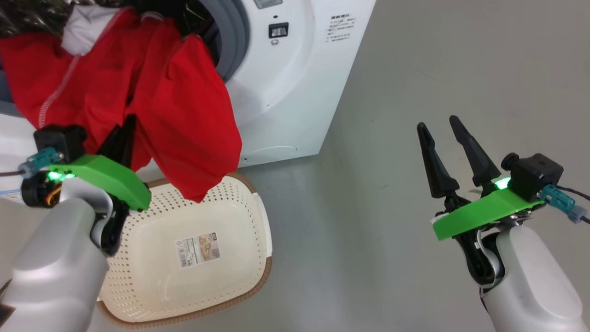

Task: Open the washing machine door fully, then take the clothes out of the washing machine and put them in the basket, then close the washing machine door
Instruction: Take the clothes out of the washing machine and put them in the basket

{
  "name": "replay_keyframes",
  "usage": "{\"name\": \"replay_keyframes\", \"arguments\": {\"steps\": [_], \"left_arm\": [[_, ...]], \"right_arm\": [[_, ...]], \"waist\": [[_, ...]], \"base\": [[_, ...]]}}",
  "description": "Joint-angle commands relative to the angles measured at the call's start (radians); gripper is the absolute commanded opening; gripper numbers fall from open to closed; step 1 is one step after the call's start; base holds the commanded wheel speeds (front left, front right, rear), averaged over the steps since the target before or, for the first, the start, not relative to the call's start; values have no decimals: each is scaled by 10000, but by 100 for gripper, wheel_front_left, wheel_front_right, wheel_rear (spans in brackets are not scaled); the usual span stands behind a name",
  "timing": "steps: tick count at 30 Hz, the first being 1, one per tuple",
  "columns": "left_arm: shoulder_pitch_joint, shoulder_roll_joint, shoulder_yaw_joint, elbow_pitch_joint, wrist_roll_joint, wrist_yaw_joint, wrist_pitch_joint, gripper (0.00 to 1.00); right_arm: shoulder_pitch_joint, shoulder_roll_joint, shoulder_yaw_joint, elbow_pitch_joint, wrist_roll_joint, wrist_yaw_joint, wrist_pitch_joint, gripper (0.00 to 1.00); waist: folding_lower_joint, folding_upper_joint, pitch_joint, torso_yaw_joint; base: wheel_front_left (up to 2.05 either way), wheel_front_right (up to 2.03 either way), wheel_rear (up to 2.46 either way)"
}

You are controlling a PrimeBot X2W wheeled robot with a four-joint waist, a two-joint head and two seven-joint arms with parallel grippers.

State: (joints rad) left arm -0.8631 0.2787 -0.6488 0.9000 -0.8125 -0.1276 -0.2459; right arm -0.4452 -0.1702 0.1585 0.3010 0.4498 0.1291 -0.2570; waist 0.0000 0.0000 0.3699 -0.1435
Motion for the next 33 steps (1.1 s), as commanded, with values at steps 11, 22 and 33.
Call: {"name": "replay_keyframes", "arguments": {"steps": [11,22,33], "left_arm": [[1640,1019,1545,-3658,620,466,-156,0],[3371,1649,2035,-7855,1218,1702,-41,0],[3869,2305,2237,-11437,1715,2848,679,0]], "right_arm": [[436,-80,178,-182,-43,16,-48,100],[511,-178,254,-134,-31,16,-48,100],[569,-239,338,-82,21,16,-48,100]], "waist": [[0,0,-366,441],[0,0,-644,872],[0,0,-784,1085]], "base": [[0,0,0],[0,0,0],[0,0,0]]}}
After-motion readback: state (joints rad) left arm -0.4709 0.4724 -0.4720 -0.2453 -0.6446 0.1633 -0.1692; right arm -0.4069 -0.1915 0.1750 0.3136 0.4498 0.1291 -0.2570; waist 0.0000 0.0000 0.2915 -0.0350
